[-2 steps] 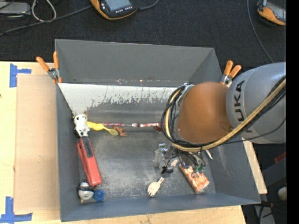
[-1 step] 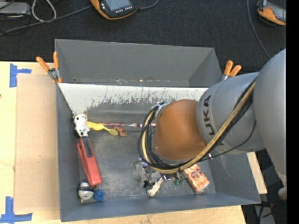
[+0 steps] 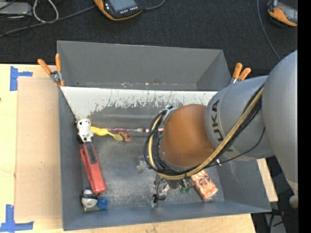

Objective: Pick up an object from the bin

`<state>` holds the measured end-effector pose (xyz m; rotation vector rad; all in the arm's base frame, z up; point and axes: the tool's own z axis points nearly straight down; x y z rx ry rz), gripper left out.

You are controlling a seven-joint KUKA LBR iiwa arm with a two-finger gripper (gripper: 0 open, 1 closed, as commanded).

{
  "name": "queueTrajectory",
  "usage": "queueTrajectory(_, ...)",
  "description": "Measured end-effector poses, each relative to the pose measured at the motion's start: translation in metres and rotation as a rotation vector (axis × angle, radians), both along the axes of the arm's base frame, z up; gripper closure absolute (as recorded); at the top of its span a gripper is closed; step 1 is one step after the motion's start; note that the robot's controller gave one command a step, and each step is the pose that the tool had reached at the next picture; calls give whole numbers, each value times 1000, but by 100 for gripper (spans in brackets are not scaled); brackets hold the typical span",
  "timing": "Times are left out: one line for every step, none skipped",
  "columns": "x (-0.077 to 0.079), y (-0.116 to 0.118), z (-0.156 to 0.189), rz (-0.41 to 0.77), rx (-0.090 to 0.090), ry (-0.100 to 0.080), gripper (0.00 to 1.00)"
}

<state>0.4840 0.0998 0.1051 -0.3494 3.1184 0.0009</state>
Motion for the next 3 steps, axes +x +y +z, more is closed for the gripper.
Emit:
queueTrajectory(1,-15,9,-30,-1,-3,0)
queueTrajectory(-6,-49,43,-35,0,-1,0)
queueTrajectory(12,-48,81,-86,1,0,0)
